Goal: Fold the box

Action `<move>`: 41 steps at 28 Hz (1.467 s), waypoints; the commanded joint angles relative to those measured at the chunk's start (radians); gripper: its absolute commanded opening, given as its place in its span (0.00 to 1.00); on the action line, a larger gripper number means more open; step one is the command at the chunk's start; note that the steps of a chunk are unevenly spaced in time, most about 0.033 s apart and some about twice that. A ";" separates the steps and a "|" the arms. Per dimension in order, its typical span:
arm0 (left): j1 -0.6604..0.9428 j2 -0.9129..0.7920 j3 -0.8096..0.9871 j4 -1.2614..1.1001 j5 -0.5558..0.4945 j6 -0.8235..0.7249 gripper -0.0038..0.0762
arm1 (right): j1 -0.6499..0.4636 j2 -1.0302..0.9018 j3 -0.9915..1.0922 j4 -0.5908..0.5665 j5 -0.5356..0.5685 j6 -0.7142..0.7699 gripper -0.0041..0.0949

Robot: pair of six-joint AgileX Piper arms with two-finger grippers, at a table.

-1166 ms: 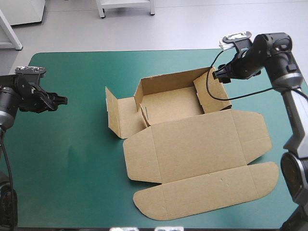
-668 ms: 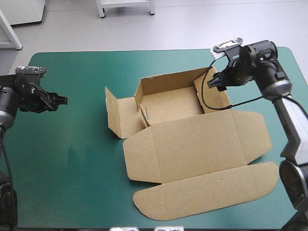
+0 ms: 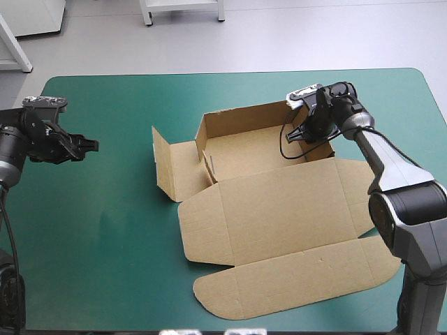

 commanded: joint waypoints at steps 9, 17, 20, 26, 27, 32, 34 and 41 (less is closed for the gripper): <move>0.000 -0.041 -0.025 -0.049 -0.043 0.049 0.60 | -0.032 -0.122 -0.028 0.038 -0.060 -0.003 0.02; 0.000 -0.041 0.070 -0.135 -0.157 0.087 0.60 | -0.221 -0.298 -0.028 0.510 -0.086 -0.216 0.02; 0.000 -0.041 0.122 -0.202 -0.194 0.114 0.60 | -0.282 -0.351 -0.028 0.622 -0.067 -0.289 0.02; 0.000 -0.023 0.178 -0.465 -0.215 0.276 0.60 | -0.340 -0.435 -0.028 0.684 -0.006 -0.344 0.02; 0.000 -0.019 0.186 -0.555 -0.219 0.332 0.60 | -0.342 -0.449 -0.028 0.686 0.001 -0.344 0.02; 0.000 0.007 0.188 -0.956 -0.156 0.567 0.60 | -0.342 -0.462 -0.028 0.749 0.033 -0.344 0.02; -0.002 0.016 0.188 -1.115 -0.101 0.652 0.60 | -0.342 -0.462 -0.026 0.784 0.040 -0.365 0.02; -0.024 0.026 0.188 -1.433 0.028 0.777 0.60 | -0.342 -0.460 -0.026 0.774 0.033 -0.365 0.02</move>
